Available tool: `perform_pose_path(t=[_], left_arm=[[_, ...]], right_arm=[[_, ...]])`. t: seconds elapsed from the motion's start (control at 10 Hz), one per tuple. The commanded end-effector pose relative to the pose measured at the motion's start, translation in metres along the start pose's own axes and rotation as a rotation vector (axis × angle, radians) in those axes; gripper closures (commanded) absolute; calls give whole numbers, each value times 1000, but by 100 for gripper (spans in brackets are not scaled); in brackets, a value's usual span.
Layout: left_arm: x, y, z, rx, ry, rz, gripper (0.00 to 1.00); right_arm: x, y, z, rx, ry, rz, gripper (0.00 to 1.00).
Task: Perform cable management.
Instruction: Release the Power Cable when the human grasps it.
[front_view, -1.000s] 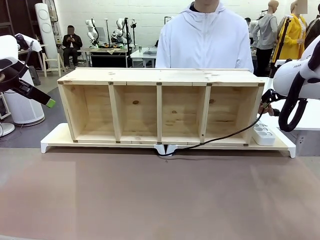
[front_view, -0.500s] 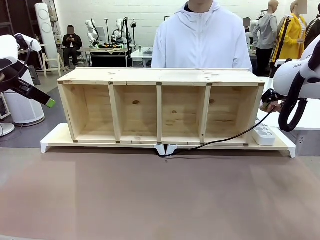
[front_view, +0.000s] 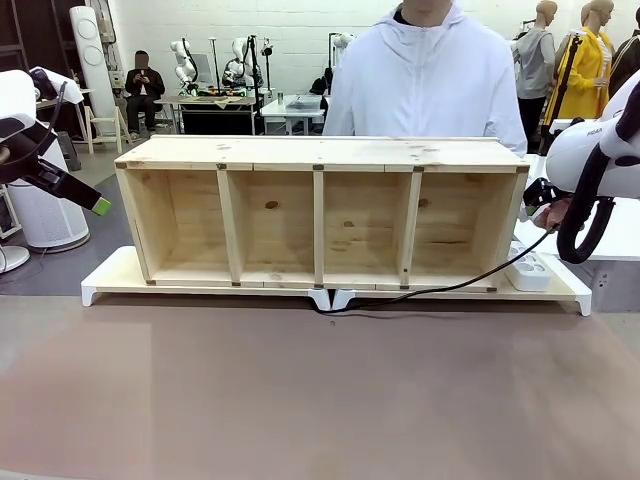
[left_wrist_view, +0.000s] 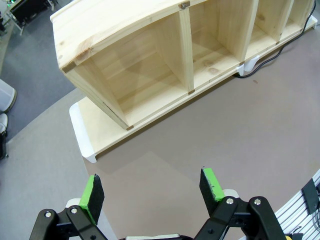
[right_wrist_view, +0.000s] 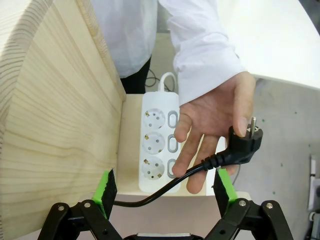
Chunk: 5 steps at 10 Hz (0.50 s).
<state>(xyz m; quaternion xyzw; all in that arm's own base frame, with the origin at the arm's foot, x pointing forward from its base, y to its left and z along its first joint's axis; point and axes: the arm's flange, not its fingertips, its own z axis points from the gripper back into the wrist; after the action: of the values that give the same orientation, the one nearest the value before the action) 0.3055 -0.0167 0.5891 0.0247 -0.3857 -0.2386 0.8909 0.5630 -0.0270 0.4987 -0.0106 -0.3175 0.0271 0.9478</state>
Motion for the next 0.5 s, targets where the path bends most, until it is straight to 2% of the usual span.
perform_pose_path(t=[0.0,0.4], left_arm=[[0,1,0,-3,1,5,0],[0,1,0,-3,1,5,0]], right_arm=[[0,0,0,1,1,-3,0],[0,0,0,1,1,-3,0]])
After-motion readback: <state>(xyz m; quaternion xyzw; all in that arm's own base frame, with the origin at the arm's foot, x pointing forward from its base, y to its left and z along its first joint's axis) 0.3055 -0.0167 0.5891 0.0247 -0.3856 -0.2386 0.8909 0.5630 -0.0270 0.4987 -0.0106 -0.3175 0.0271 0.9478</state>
